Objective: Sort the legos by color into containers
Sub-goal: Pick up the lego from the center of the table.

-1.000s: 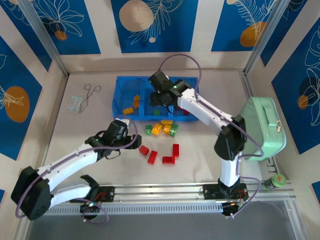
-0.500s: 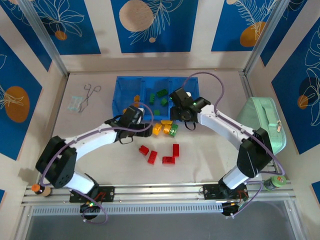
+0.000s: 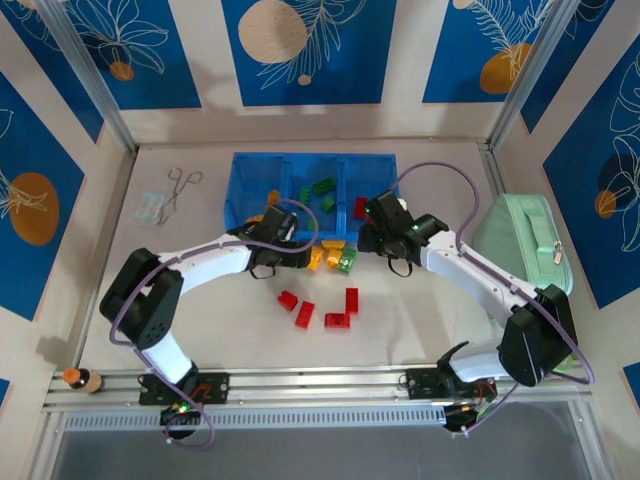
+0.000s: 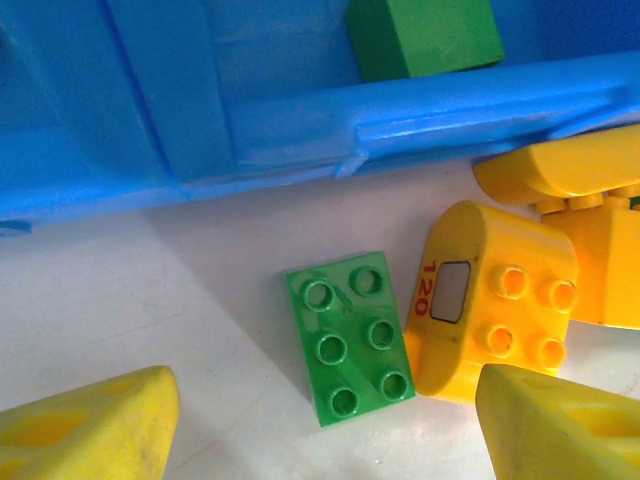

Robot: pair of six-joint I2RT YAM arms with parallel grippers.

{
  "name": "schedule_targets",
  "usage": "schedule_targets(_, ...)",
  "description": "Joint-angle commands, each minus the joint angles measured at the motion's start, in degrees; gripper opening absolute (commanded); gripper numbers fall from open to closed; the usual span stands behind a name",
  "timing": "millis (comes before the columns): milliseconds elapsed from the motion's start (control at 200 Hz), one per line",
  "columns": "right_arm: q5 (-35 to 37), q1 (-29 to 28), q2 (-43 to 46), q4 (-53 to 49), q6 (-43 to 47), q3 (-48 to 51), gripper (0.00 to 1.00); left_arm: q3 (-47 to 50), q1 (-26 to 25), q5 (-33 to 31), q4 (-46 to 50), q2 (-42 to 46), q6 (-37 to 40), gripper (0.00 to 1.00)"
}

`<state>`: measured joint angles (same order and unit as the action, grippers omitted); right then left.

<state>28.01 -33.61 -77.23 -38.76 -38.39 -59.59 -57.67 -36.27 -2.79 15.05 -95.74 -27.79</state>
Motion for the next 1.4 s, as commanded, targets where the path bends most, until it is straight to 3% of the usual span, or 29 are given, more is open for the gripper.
schedule_targets(0,-1.6,0.2,2.1,1.4,-2.0,1.8,0.69,-0.4,1.6,2.5,-2.4,-1.0,-0.8,0.77)
schedule_targets(610,-2.2,-0.3,2.5,1.9,-2.9,2.9,0.69,-3.1,1.3,6.7,-2.2,-7.6,0.1,0.77)
schedule_targets(1220,-2.1,-0.3,3.6,2.2,-3.5,4.1,0.69,-1.7,0.1,3.1,0.8,-8.8,1.2,0.51)
schedule_targets(1390,-1.8,-0.3,3.8,1.9,-3.5,4.2,0.69,-2.2,-0.5,2.3,2.2,-6.6,1.8,0.38)
